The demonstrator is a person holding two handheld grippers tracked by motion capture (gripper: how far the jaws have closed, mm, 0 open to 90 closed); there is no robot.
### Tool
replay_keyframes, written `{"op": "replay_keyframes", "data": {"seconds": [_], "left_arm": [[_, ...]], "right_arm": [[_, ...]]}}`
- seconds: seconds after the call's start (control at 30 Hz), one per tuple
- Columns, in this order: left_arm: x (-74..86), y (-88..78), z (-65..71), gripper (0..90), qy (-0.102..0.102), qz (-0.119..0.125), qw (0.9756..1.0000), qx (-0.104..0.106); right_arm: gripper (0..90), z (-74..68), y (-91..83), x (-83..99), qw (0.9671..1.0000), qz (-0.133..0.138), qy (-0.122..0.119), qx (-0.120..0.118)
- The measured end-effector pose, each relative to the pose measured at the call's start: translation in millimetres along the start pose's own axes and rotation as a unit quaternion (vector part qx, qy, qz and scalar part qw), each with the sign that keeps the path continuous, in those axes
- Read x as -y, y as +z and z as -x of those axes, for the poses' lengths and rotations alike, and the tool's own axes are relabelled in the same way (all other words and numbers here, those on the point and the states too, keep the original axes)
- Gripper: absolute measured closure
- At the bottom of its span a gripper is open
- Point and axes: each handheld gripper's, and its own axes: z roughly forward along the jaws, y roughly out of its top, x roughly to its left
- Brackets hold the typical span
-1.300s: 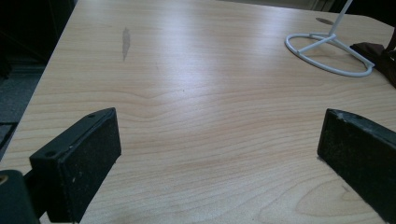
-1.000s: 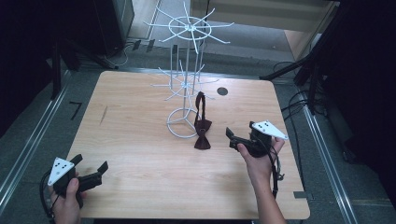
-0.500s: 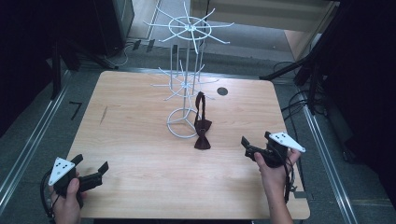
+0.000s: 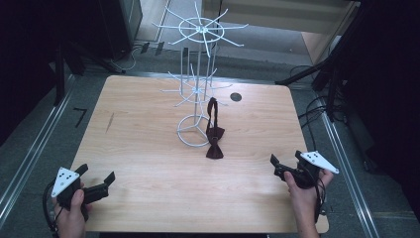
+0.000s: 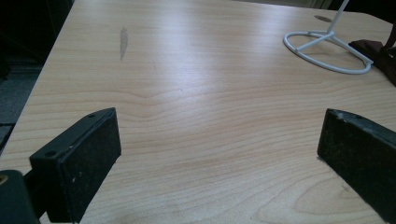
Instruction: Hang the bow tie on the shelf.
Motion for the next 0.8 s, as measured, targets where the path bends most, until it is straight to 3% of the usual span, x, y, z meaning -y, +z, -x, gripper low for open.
{"op": "replay_keyframes", "data": {"seconds": [0.4,0.8], "left_arm": [[0.0,-0.3,0.2,0.1,0.001,0.0,1.0,0.0],[0.0,-0.2,0.4,0.1,0.001,0.001,1.0,0.0]], "right_arm": [[3.5,26.3,-14.2,23.5,0.9994,-0.016,0.007,0.03],[3.5,54.6,-34.8,45.9,0.9977,-0.024,0.029,0.057]]}}
